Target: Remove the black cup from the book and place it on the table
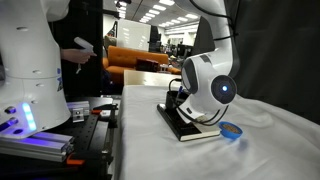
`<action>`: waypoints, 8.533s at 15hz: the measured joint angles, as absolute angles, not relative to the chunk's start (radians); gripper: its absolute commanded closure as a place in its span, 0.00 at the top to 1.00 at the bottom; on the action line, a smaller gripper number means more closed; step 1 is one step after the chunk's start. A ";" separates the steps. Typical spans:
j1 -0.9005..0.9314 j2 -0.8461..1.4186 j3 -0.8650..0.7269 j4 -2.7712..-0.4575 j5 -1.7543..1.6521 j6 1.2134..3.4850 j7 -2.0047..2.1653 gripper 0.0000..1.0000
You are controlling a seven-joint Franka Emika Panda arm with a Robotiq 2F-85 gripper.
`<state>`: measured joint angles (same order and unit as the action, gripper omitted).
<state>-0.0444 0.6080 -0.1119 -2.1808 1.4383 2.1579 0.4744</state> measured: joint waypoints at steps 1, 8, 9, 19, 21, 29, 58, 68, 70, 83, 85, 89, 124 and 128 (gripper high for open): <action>-0.044 0.608 -0.112 -2.181 1.438 2.158 0.474 1.00; -0.042 0.608 -0.107 -2.175 1.438 2.151 0.474 1.00; -0.040 0.608 -0.106 -2.172 1.438 2.149 0.474 1.00; -0.035 0.609 -0.105 -2.168 1.438 2.148 0.474 1.00; -0.036 0.610 -0.105 -2.168 1.438 2.148 0.474 1.00; -0.036 0.611 -0.107 -2.172 1.438 2.151 0.476 0.60; -0.036 0.610 -0.108 -2.151 1.439 2.157 0.480 0.04; -0.035 0.610 -0.107 -2.074 1.439 2.162 0.498 0.04; -0.031 0.611 -0.107 -2.055 1.439 2.172 0.514 0.04; -0.011 0.732 -0.107 -1.870 1.392 2.318 0.715 0.04; -0.009 0.744 -0.107 -1.848 1.389 2.322 0.736 0.04; -0.004 0.767 -0.107 -1.812 1.389 2.370 0.766 0.04; 0.020 0.820 -0.061 -1.784 1.378 2.430 0.815 0.44; 0.020 0.820 -0.061 -1.784 1.378 2.430 0.815 0.44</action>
